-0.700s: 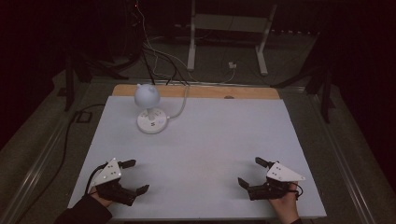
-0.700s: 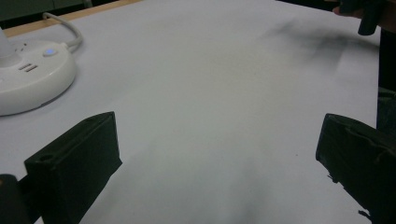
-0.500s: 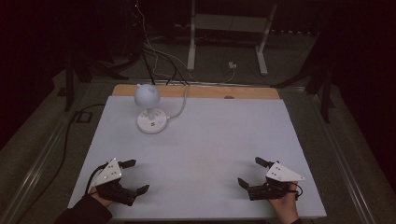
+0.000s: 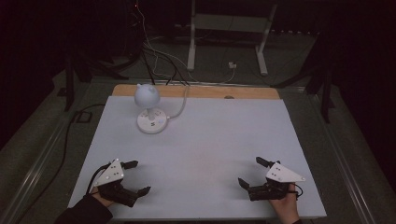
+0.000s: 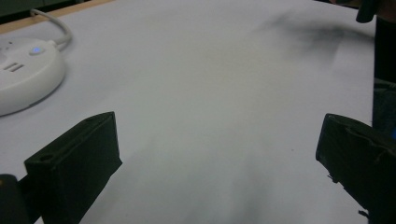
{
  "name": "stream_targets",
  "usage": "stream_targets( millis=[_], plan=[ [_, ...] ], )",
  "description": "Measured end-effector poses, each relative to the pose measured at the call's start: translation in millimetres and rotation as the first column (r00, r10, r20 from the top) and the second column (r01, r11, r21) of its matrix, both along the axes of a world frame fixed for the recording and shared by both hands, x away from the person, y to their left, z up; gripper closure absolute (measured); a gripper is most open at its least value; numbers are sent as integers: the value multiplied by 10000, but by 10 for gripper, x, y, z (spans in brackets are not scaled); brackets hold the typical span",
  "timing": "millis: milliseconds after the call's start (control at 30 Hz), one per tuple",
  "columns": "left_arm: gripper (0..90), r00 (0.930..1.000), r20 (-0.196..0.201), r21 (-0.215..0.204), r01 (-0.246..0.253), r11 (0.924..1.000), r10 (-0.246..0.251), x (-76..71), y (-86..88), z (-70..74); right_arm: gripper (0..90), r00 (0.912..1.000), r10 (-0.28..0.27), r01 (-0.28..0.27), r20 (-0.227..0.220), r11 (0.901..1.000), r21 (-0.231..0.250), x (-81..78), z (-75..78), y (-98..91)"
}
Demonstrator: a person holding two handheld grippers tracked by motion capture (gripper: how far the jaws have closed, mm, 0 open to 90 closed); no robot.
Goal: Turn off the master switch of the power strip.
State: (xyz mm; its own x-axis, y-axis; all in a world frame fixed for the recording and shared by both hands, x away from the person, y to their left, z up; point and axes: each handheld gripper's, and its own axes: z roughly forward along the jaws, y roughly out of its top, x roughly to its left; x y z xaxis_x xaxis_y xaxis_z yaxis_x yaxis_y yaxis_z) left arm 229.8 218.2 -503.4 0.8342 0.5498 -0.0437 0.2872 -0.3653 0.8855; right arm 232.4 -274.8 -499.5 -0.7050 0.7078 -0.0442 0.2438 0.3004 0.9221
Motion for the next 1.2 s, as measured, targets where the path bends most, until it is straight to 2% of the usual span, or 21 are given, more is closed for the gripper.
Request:
stream_targets(
  millis=[167,533,633,967,1200],
  plan=[
    [3,9999,-40,-1,133,9999,-133,-7,-22,20,0,9997,-153,152,197,9999,44,-16,15,-8],
    [3,9978,-37,33,657,9978,-657,-23,-127,159,0,9997,-172,170,172,9998,99,-27,20,11],
    [3,9977,-15,-182,674,9976,-675,-15,-147,217,0,9995,-247,243,222,9995,184,-39,29,7],
    [3,9976,94,-243,686,9973,-684,38,-204,360,0,9987,-409,400,311,9988,286,-52,43,-15],
    [3,9968,335,-382,738,9965,-726,106,-258,474,0,9986,-401,390,341,9987,317,-65,50,-11]
  ],
)
